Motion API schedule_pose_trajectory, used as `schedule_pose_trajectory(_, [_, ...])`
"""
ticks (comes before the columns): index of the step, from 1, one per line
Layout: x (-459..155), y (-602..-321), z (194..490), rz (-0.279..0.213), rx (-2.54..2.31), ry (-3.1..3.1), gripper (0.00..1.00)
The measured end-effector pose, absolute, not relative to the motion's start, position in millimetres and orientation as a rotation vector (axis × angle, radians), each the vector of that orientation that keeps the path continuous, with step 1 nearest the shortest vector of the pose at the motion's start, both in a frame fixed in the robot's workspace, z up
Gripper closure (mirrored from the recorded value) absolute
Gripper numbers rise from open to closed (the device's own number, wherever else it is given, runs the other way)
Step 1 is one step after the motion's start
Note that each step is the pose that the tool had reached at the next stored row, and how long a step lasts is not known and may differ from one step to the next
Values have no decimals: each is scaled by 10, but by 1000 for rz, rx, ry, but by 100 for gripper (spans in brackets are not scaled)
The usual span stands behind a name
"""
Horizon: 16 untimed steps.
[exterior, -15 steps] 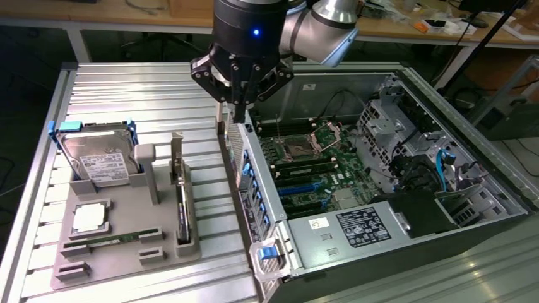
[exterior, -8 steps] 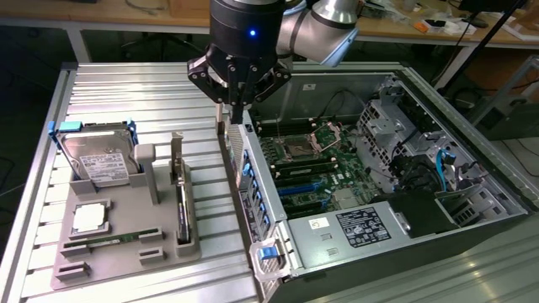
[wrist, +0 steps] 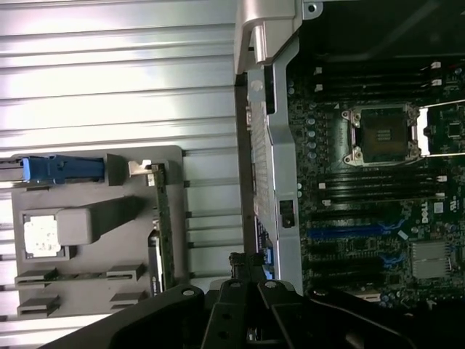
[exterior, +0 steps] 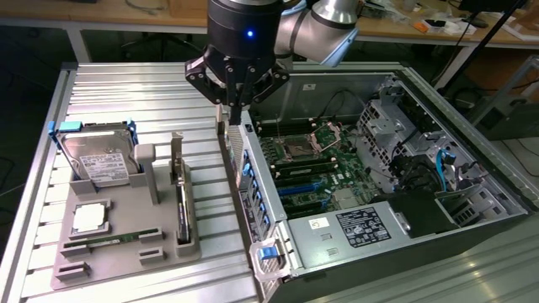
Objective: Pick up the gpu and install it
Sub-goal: 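Reach for the gpu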
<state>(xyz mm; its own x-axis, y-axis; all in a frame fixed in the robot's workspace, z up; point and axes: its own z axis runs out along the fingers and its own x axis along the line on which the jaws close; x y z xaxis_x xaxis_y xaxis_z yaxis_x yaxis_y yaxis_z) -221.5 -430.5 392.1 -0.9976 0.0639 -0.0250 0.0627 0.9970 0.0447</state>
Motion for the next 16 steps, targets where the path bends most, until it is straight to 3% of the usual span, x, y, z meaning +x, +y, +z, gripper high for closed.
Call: schedule_pose_trajectory(16, [-2260, -4333, 3918, 68, 97, 3113, 89])
